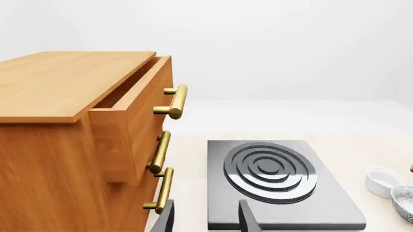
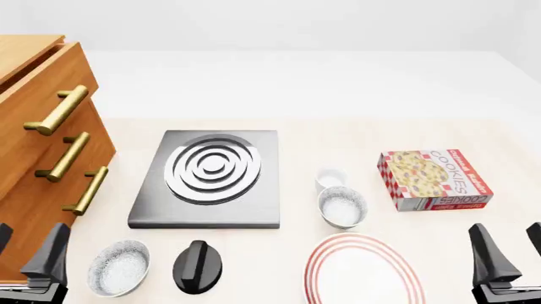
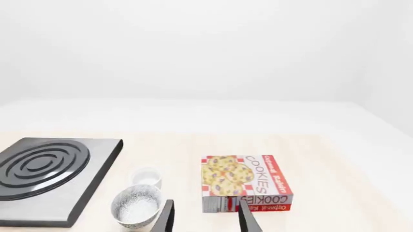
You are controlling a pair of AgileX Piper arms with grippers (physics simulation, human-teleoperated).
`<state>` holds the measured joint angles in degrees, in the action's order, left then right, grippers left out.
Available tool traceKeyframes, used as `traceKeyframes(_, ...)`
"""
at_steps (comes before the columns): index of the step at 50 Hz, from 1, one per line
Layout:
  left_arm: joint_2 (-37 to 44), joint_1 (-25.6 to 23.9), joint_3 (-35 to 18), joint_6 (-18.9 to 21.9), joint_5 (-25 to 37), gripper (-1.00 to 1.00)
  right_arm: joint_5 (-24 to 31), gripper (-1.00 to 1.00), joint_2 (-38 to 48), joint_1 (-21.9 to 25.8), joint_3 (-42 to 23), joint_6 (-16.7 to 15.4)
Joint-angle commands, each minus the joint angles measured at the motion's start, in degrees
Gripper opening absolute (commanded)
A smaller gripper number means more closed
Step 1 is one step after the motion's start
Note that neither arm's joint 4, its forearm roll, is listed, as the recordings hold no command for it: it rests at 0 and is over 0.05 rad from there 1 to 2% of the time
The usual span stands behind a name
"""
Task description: Pick the akita bowl between the plate and the ramekin and place it on the plate.
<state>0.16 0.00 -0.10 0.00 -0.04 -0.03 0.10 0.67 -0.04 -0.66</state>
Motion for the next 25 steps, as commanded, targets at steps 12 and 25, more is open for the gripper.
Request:
traceKeyframes(12,0.25,0.00,-0.15,0.00,-0.06,1.00,0.21,1.00,-0.06,3.53,0.00,-4.42)
traceKeyframes(25,0.25,0.00,-0.15,0.00,-0.06,1.00,1.81,1.00,0.01,3.34,-3.09,-3.71)
